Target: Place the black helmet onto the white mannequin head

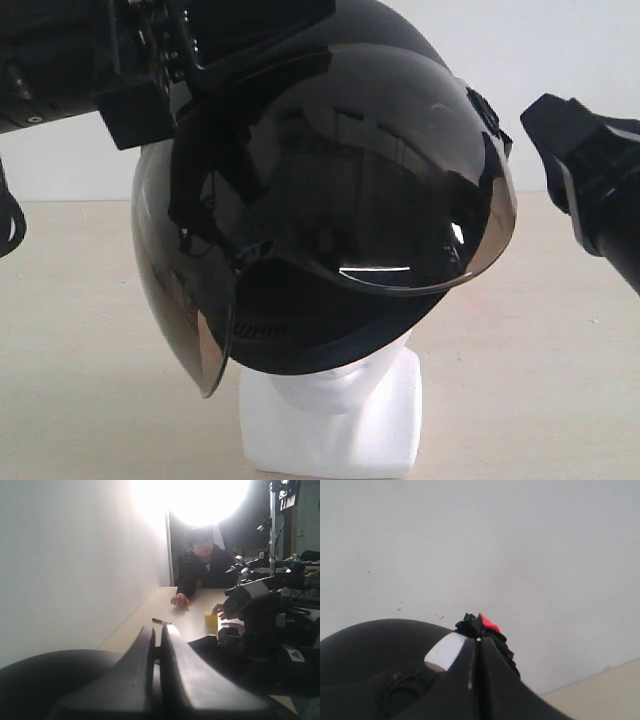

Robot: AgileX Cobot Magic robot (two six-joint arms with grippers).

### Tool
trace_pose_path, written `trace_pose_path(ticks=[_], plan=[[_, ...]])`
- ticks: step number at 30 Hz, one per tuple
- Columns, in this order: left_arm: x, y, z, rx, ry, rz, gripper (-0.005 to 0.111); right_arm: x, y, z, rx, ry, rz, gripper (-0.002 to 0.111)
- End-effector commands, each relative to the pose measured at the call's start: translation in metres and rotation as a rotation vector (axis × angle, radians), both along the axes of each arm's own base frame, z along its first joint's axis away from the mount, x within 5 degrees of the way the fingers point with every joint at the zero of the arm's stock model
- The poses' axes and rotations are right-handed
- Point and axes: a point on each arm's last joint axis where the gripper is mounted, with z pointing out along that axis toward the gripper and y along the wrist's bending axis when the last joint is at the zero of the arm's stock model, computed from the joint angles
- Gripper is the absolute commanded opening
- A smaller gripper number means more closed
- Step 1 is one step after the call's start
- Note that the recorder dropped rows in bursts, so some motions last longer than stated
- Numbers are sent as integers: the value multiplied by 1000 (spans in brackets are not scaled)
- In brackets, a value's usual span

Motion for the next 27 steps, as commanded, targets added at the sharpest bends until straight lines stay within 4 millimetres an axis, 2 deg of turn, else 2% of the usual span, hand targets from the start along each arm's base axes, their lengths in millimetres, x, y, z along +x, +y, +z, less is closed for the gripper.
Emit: trace_pose_path(ticks=[1, 7, 12, 13, 15, 17, 21, 24, 27], plan=[[0, -4, -7, 50, 23, -17, 4, -1, -8, 6, -4, -63, -73, 0], [-4, -9, -9, 59, 45, -46, 4, -12, -33, 18, -103, -57, -212, 0], [-7, -23, -14, 106, 65, -20, 4, -29, -54, 39, -314, 86, -221, 0], [-7, -26, -15, 120, 68, -13, 4, -34, -58, 48, -403, 107, -207, 0], [-9, -30, -15, 125, 70, -21, 4, -45, -68, 71, -461, 139, -178, 0], [-12, -33, -15, 126, 69, -32, 4, -54, -79, 97, -549, 86, -204, 0], [-11, -33, -16, 128, 74, -21, 4, -67, -92, 143, -492, -36, -227, 0], [-11, -33, -15, 121, 77, -19, 4, -70, -97, 163, -507, -70, -268, 0], [-10, -33, -12, 108, 75, -16, 4, -67, -101, 168, -522, -39, -324, 0]])
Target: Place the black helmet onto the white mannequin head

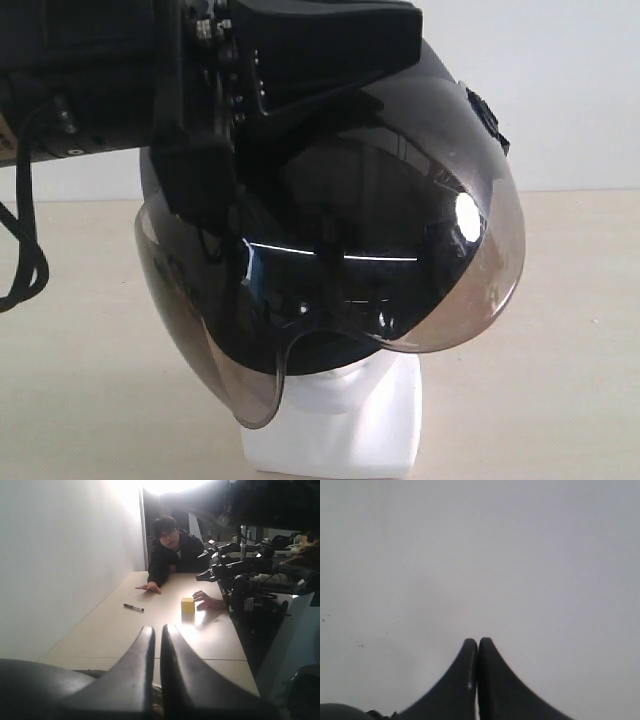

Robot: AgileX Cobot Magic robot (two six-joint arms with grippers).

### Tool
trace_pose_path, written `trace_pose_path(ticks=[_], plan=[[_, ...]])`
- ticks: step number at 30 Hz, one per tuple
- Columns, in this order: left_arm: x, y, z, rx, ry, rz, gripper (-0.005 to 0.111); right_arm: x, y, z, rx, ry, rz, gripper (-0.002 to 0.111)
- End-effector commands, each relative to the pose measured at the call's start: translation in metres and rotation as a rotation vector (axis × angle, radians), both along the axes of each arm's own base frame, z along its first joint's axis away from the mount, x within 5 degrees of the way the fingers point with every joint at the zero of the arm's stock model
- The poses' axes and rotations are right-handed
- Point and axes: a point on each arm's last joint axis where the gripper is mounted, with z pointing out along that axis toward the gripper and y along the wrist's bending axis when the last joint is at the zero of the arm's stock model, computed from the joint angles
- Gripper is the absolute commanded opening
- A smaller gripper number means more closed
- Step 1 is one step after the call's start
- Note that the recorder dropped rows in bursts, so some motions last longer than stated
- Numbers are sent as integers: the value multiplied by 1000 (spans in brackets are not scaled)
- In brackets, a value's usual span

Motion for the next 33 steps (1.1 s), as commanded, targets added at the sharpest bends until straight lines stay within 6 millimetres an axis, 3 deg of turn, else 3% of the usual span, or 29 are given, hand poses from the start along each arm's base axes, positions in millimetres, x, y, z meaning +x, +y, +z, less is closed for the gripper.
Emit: trace_pose_path(ticks=[1, 6, 15, 23, 27, 29, 33], plan=[[9, -1, -6, 39, 22, 59, 4, 2, -8, 6, -29, 26, -104, 0], [11, -1, 9, 3, 3, 63, 4, 12, -10, -2, -73, 110, -235, 0], [15, 0, 12, 15, -4, 102, 4, 39, 31, -3, -233, 124, -145, 0], [15, 0, 13, 14, -5, 101, 4, 51, 26, 36, -354, 175, -374, 0], [14, 0, 13, 16, -6, 101, 4, 47, 16, 53, -440, 40, -553, 0], [14, 0, 13, 16, -6, 101, 4, 44, 15, 55, -421, 21, -492, 0], [14, 0, 13, 16, -6, 101, 4, 34, 22, 53, -245, 31, -211, 0]])
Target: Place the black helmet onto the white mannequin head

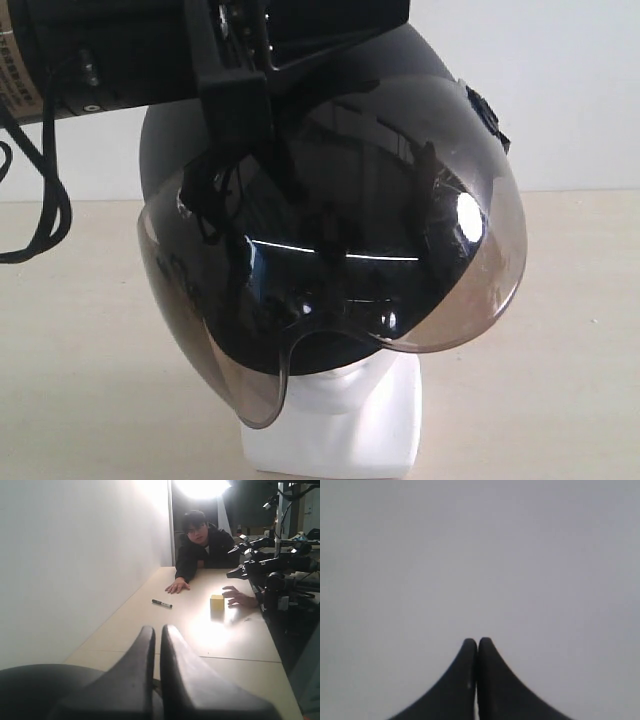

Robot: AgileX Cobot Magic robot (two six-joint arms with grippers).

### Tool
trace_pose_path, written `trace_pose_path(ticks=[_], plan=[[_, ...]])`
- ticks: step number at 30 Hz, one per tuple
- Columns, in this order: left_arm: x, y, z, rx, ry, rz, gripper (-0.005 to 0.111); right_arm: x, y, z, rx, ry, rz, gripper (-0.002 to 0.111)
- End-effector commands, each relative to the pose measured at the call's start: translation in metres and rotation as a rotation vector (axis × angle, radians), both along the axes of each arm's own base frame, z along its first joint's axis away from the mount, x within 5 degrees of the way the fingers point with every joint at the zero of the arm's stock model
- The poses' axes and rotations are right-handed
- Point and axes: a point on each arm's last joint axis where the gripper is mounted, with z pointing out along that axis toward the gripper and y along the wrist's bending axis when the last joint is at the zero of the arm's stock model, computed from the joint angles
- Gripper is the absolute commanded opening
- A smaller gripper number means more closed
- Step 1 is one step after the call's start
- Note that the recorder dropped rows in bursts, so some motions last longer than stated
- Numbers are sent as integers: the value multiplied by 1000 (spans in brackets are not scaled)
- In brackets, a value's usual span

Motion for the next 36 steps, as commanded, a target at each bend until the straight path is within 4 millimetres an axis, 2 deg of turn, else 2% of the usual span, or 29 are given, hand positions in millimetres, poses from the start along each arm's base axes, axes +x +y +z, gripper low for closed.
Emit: trace_pose_path(ticks=[1, 8, 13, 18, 21, 24, 26, 27, 30, 31, 32, 33, 36], plan=[[2, -1, 0, 4, 6, 9, 4, -12, 7, 3, 166, -30, 268, 0], [2, 0, 0, 6, 6, 10, 4, -55, 30, 21, 183, -223, 835, 0], [2, 0, 0, 3, 7, 11, 4, -69, 37, 23, 199, -235, 1001, 0], [2, 0, 0, 3, 7, 11, 4, -85, 57, 12, 198, -197, 1220, 0], [2, 0, 0, 3, 7, 11, 4, -87, 59, 9, 157, -179, 1224, 0], [2, 0, 0, 3, 9, 11, 4, -78, 54, 3, 91, -124, 1089, 0], [2, 0, 0, 3, 9, 11, 4, -68, 46, -3, 104, -47, 950, 0], [2, 0, 0, 3, 9, 11, 4, -61, 36, -7, 113, 0, 817, 0], [2, 0, 0, 3, 9, 11, 4, -57, 5, 2, 238, -85, 708, 0], [2, 0, 0, 3, 9, 11, 4, -58, -15, 6, 290, -131, 683, 0], [2, 0, 0, 3, 9, 11, 4, -58, -23, 8, 316, -139, 669, 0], [2, 0, 0, 3, 9, 11, 4, -57, -48, 11, 361, -162, 597, 0], [2, 0, 0, 3, 9, 11, 4, -56, -99, 14, 376, -201, 389, 0]])
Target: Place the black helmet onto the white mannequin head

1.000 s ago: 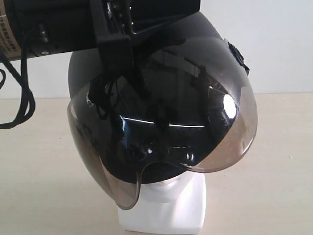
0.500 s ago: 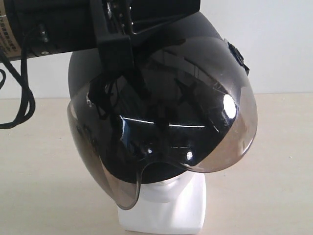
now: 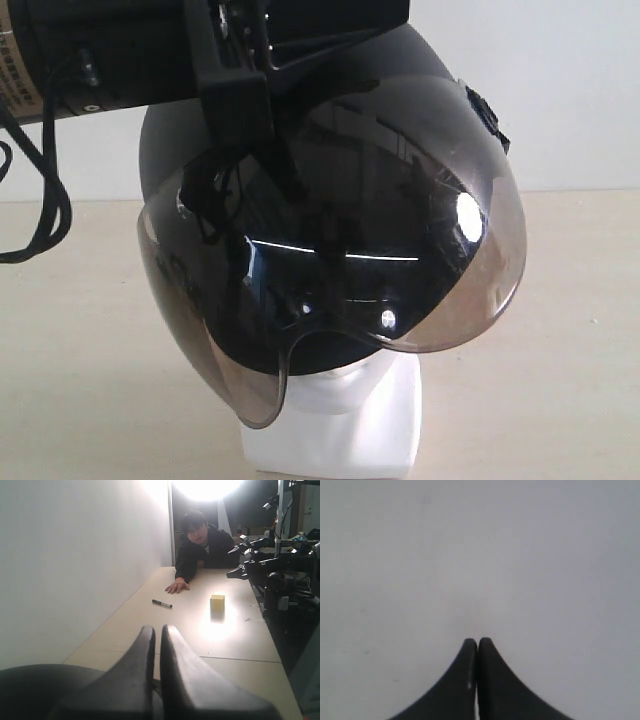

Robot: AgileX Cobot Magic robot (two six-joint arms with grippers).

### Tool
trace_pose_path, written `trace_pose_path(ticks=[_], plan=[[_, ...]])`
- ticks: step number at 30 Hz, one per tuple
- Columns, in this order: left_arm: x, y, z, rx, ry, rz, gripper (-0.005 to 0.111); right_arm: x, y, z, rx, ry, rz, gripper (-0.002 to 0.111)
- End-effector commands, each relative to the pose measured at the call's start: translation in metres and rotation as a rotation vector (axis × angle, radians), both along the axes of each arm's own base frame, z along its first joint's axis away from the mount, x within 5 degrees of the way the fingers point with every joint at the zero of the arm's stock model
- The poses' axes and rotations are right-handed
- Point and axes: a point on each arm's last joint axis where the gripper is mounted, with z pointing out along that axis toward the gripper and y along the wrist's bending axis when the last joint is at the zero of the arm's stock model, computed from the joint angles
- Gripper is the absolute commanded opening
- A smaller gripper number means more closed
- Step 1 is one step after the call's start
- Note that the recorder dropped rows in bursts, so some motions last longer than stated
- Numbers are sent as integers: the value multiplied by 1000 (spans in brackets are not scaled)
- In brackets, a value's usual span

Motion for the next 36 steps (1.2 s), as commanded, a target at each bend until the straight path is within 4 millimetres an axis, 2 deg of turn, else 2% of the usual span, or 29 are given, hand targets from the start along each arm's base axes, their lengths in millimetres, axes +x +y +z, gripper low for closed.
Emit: trace_pose_path(ticks=[1, 4, 5, 7, 10, 13, 14, 17, 20, 22, 25, 27, 29, 31, 32, 35, 36], plan=[[2, 0, 0, 3, 9, 11, 4, 0, -57, 7, 37, -37, -226, 0], [2, 0, 0, 3, 9, 11, 4, -9, -91, 17, 92, -198, -398, 0], [2, 0, 0, 3, 9, 11, 4, -9, -99, 20, 119, -213, -412, 0], [2, 0, 0, 3, 9, 11, 4, -3, -107, 23, 179, -145, -322, 0], [2, 0, 0, 3, 9, 11, 4, 2, -101, 39, 208, -236, -76, 0], [2, 0, 0, 5, 8, 10, 4, 4, -99, 61, 295, -373, 275, 0], [2, 0, 0, 6, 8, 10, 4, 8, -98, 68, 360, -384, 461, 0], [2, 0, 0, 6, 8, 10, 4, 34, -104, 78, 533, -282, 758, 0], [2, 0, 0, 6, 8, 10, 4, 73, -93, 72, 600, -12, 926, 0], [2, 0, 0, 6, 8, 10, 4, 93, -78, 63, 572, 142, 951, 0], [2, 0, 0, 6, 8, 10, 4, 109, -51, 51, 497, 302, 998, 0], [2, 0, 0, 6, 8, 10, 4, 107, -33, 53, 485, 285, 1095, 0], [2, 0, 0, 6, 8, 10, 4, 97, -23, 63, 526, 139, 1197, 0], [2, 0, 0, 6, 8, 10, 4, 90, -24, 73, 560, -100, 1132, 0], [2, 0, 0, 6, 8, 10, 4, 85, -29, 80, 560, -263, 1023, 0], [2, 0, 0, 6, 8, 10, 4, 88, -45, 79, 542, -271, 871, 0], [2, 0, 0, 6, 8, 10, 4, 88, -57, 77, 530, -266, 783, 0]])
